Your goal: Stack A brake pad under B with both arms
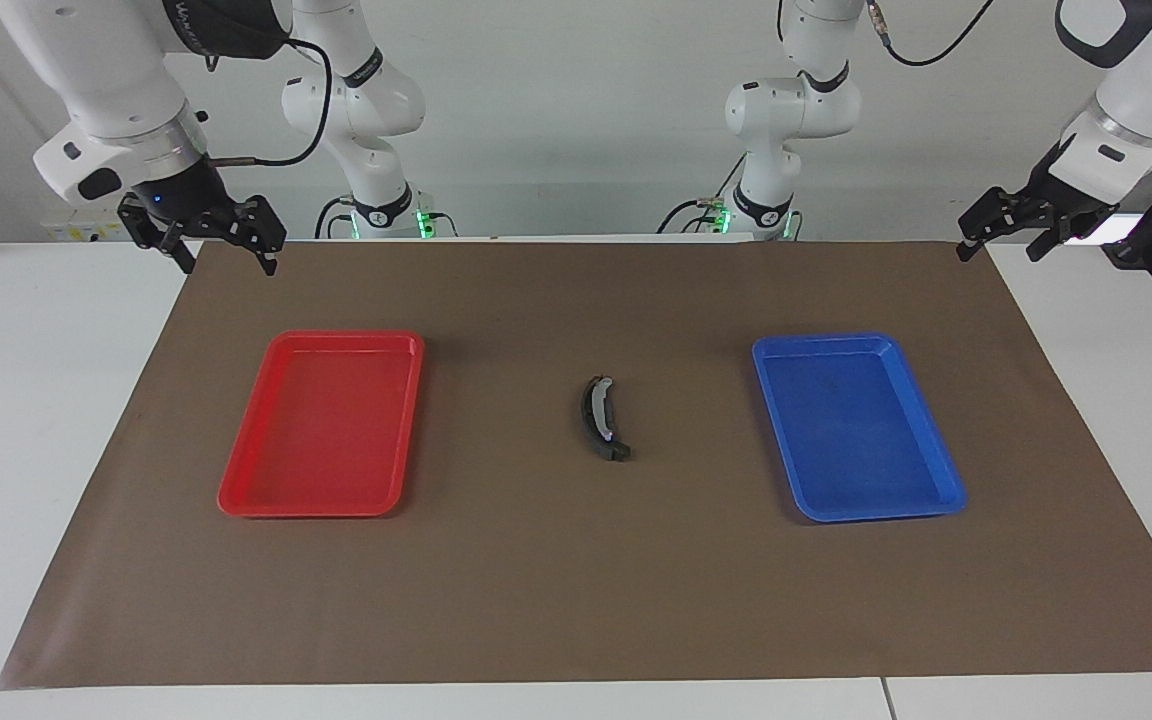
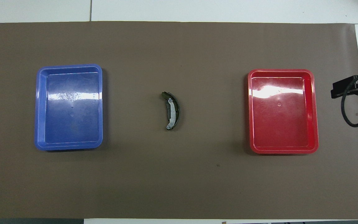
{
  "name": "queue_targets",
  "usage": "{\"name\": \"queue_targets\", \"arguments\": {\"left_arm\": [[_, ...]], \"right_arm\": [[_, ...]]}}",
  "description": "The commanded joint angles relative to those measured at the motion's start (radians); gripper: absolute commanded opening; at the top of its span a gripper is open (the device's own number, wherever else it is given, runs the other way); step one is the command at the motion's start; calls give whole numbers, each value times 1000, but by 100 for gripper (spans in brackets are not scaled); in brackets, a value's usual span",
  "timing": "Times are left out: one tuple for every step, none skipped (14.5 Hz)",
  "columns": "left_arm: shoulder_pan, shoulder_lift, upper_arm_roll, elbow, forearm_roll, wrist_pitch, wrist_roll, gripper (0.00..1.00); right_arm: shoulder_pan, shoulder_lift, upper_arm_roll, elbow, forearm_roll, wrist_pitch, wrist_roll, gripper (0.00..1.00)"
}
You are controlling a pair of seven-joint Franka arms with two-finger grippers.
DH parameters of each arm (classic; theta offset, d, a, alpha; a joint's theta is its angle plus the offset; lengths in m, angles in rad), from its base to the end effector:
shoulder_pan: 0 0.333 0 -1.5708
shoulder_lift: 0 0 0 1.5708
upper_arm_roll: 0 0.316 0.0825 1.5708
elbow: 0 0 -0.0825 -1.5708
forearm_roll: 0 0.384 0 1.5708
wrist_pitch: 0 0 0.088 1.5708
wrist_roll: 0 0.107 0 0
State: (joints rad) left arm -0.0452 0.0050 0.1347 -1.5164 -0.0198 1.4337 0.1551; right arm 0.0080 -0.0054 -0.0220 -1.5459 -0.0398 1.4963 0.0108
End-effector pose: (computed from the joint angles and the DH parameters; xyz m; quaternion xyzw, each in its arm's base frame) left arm 0.5399 0.0459 0.6357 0.9984 -0.0337 -0.0423 0.0148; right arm 0.5452 -0.0122 0.6328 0.9995 -0.0134 -0.0221 0.0198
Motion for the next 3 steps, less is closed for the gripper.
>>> {"name": "queue_targets", "arguments": {"left_arm": [[2,-13,-1,-13,18,-12,-2,99],[2,-11,-1,-13,18,-12,-2,99],[2,-11,-1,-13,18,-12,-2,99]], "right_arm": [[-8,-5,7,-7,6,10,-12,100],[-8,-7,7,-7,6,10,-12,100],[-10,-7,5,-8,6,10,-12,100]]}}
